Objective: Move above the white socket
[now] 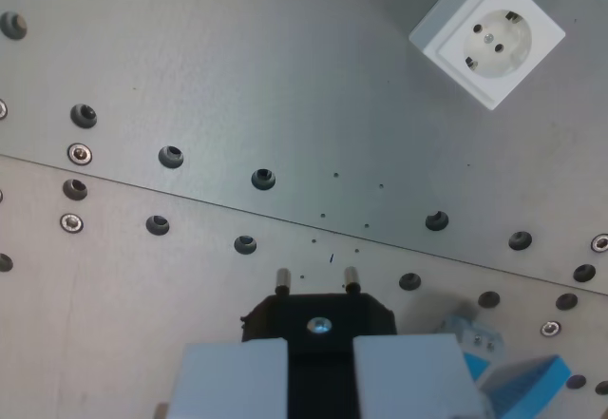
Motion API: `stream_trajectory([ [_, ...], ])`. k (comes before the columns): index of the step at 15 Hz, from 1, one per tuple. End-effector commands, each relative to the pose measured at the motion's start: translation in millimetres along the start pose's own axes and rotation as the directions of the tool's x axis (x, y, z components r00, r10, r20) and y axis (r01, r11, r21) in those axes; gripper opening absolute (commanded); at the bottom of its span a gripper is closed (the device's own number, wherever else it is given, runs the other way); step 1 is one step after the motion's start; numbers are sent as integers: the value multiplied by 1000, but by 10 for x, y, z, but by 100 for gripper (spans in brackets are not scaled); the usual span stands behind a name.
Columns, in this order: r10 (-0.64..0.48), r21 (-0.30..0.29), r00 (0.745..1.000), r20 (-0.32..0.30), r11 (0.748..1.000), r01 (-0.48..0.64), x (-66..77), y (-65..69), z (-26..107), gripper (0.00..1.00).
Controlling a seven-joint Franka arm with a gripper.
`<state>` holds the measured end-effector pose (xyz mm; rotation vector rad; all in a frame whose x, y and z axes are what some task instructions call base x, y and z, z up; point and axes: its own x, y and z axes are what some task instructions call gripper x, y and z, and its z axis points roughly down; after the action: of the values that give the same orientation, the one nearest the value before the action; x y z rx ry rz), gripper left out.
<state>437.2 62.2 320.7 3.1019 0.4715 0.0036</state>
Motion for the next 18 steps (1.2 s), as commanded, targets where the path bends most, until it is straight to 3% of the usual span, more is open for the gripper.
stream_trajectory([
  [1, 0, 0, 1000, -1, 1000, 0, -1, 0, -1, 0],
  [10, 32, 0, 999, -3, 1000, -32, 0, 15, 25, 0],
  [18, 116, -5, 993, -30, 993, -116, 6, 86, 155, 0],
])
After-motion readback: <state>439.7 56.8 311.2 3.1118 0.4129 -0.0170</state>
